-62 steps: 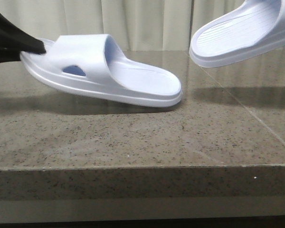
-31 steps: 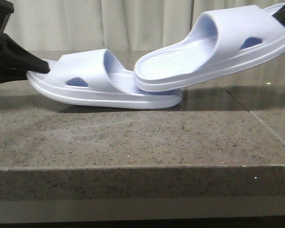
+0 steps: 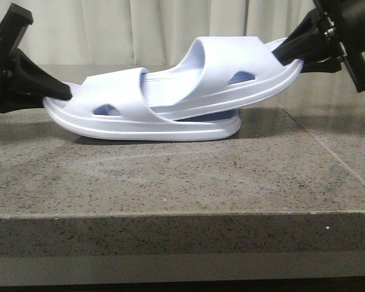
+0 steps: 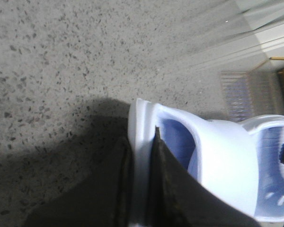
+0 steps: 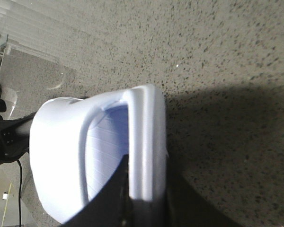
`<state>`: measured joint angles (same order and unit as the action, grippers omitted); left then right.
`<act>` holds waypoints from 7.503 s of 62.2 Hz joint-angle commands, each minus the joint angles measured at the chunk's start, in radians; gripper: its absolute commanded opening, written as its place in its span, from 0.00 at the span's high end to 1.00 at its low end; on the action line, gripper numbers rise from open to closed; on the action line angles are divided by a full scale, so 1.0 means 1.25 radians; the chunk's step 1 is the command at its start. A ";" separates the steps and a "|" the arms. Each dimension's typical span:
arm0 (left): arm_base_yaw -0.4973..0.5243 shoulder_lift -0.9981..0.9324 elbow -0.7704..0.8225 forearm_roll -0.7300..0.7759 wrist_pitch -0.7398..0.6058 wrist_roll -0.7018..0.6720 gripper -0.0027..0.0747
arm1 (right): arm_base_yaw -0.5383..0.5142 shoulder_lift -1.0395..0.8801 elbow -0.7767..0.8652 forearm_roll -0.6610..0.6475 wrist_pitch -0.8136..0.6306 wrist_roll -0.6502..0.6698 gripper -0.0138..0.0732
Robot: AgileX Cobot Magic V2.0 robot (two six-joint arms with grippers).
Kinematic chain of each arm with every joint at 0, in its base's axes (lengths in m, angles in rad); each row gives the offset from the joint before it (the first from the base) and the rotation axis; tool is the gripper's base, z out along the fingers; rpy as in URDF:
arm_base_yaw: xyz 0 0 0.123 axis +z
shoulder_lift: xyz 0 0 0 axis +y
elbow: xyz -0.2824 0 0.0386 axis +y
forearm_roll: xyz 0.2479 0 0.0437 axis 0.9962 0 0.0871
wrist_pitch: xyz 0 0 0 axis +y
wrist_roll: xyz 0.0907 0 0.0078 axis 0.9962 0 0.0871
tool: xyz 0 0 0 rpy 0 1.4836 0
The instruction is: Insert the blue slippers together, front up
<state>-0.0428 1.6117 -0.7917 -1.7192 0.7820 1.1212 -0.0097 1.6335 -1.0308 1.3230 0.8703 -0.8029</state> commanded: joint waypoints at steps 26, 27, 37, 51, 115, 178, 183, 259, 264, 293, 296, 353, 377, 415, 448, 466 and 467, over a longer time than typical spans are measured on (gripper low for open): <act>-0.026 -0.026 -0.022 -0.044 0.045 0.002 0.99 | 0.103 0.032 -0.018 0.048 -0.002 -0.011 0.92; -0.026 -0.026 -0.022 -0.044 0.045 0.002 0.99 | 0.103 0.032 -0.018 0.048 -0.002 -0.012 0.92; -0.026 -0.026 -0.022 -0.044 0.045 0.002 0.99 | 0.102 0.018 -0.018 0.024 -0.019 -0.015 0.90; -0.026 -0.026 -0.022 -0.044 0.050 0.002 0.99 | 0.100 -0.033 -0.018 -0.058 -0.074 -0.012 0.66; -0.026 -0.026 -0.022 -0.044 0.060 0.002 0.99 | -0.016 -0.284 -0.019 -0.468 -0.085 0.204 0.23; -0.012 -0.093 -0.141 0.309 -0.015 -0.169 0.30 | -0.016 -0.374 -0.017 -0.468 -0.028 0.204 0.23; -0.012 -0.129 -0.179 0.475 -0.039 -0.288 0.30 | -0.016 -0.374 -0.017 -0.469 -0.027 0.204 0.23; -0.012 -0.784 -0.044 1.401 0.116 -0.865 0.30 | -0.016 -0.888 0.180 -0.949 0.142 0.510 0.35; -0.012 -0.784 -0.044 1.401 0.106 -0.865 0.30 | -0.016 -0.888 0.180 -0.948 0.142 0.510 0.35; -0.012 -0.784 -0.044 1.389 0.086 -0.865 0.90 | -0.016 -0.887 0.180 -0.946 0.142 0.510 0.84; -0.012 -0.784 -0.044 1.387 0.086 -0.865 0.96 | -0.016 -0.886 0.180 -0.943 0.142 0.510 0.89; -0.017 -0.804 -0.026 1.375 0.063 -0.865 0.99 | -0.016 -0.886 0.180 -0.908 0.154 0.510 0.92; -0.015 -1.098 0.368 1.339 -0.481 -0.865 0.99 | -0.016 -0.886 0.180 -0.906 0.154 0.510 0.92; -0.011 -1.307 0.641 1.271 -0.694 -0.865 0.99 | -0.016 -0.886 0.180 -0.906 0.156 0.510 0.92; -0.011 -1.305 0.641 1.269 -0.694 -0.865 0.99 | -0.016 -0.886 0.180 -0.906 0.156 0.510 0.92; -0.011 -1.305 0.641 1.269 -0.694 -0.865 0.99 | -0.016 -0.886 0.180 -0.906 0.156 0.510 0.92; -0.011 -1.305 0.641 1.269 -0.694 -0.865 0.99 | -0.016 -0.886 0.180 -0.906 0.156 0.510 0.92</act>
<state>-0.0569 -0.0035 0.0037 -0.1262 -0.0098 0.0488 -0.0225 0.5198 -0.7829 0.1811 1.1146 -0.1633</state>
